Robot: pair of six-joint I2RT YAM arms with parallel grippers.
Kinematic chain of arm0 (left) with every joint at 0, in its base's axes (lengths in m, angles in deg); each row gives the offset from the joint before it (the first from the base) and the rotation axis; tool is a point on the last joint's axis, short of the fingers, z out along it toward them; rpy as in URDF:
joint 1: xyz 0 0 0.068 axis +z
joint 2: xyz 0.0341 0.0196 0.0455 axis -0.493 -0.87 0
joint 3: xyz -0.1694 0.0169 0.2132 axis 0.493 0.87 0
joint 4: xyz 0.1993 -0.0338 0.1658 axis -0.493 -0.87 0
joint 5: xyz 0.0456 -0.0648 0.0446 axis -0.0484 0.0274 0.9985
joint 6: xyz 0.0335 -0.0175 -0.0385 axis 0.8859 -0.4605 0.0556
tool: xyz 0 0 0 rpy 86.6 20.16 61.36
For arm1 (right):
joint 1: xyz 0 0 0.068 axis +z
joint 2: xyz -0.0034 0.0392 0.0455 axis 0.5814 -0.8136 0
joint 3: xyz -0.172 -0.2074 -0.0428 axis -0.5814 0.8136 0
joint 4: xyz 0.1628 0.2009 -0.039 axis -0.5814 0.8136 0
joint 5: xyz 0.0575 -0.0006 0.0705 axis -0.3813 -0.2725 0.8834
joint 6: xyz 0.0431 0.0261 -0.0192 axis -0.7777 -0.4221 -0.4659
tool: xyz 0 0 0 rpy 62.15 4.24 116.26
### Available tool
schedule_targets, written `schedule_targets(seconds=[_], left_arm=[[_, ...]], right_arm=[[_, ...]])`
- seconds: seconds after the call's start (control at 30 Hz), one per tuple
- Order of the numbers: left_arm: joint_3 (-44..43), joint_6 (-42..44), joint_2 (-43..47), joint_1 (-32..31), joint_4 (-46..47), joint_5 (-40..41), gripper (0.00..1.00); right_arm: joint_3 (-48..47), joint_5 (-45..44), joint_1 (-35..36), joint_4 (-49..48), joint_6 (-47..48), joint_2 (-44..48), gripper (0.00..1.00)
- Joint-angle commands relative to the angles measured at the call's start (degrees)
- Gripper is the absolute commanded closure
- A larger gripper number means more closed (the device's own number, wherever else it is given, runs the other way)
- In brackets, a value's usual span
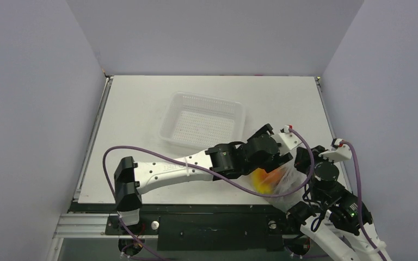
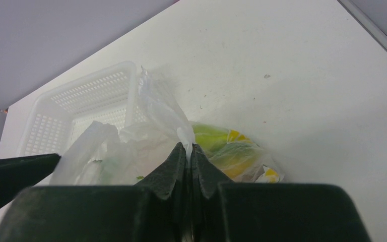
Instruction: Take the fake fruits out of the plastic bag
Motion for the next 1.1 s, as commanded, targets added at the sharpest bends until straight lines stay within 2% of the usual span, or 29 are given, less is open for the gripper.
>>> schedule_targets(seconds=[0.0, 0.03, 0.07, 0.13, 0.2, 0.33, 0.43, 0.5, 0.57, 0.8, 0.9, 0.97, 1.03, 1.07], left_arm=[[-9.45, 0.83, -5.87, 1.13, -3.83, 8.89, 0.42], [-10.88, 0.59, -6.92, 1.49, -5.58, 9.92, 0.62], [-13.71, -0.09, -8.79, 2.04, -6.53, 10.41, 0.89], [-18.99, -1.45, -11.16, 2.89, -9.49, 11.13, 1.0], [-25.16, -4.01, -13.12, 3.81, -12.72, 9.0, 1.0], [-38.21, -10.71, -15.19, 5.44, -19.43, -3.34, 1.0], [-42.05, -13.34, -13.93, 4.96, -22.08, -9.65, 1.0], [-40.47, -14.18, -10.95, 4.32, -21.47, -9.98, 1.0], [-34.15, -15.13, -6.74, 4.06, -19.59, -8.89, 1.0], [-20.7, -18.34, 7.73, 4.04, -17.03, 2.53, 1.0], [-12.35, -21.11, 15.58, 3.99, -13.32, -0.02, 1.0], [-7.19, -22.95, 20.33, 3.95, -10.33, -1.81, 1.0], [-2.2, -24.87, 24.95, 3.99, -8.48, -2.53, 1.0], [-0.71, -26.04, 26.29, 4.02, -8.11, -2.1, 1.0]], right_arm=[[0.14, 0.72, -0.3, -1.9, 0.78, 0.3, 1.0], [0.16, 0.83, -0.27, -1.94, 0.81, 0.34, 1.0], [0.12, 0.85, -0.29, -1.95, 0.87, 0.54, 1.0], [-0.02, 0.62, -0.25, -1.69, 1.12, 0.9, 1.0], [-0.54, -0.11, -0.25, -1.39, 1.65, 1.26, 1.0], [-2.97, -2.13, -0.3, -0.75, 3.41, 2.64, 1.0], [-5.92, -2.83, -0.25, -0.4, 5.11, 3.1, 1.0], [-7.2, -3.12, -0.29, -0.27, 6.35, 2.87, 1.0], [-8.09, -3.1, -0.27, -0.24, 7.57, 2.24, 1.0], [-10.66, -3.09, -0.28, -1.39, 9.77, -0.51, 1.0], [-11.96, -2.35, -0.29, -2.37, 10.05, -2.1, 1.0], [-12.17, 0.01, -0.3, -3.66, 10.05, -3.55, 1.0], [-11.93, 5.89, -0.3, -5.52, 10.76, -5.35, 1.0], [-11.25, 11.77, -0.3, -7.68, 11.21, -6.0, 1.0]])
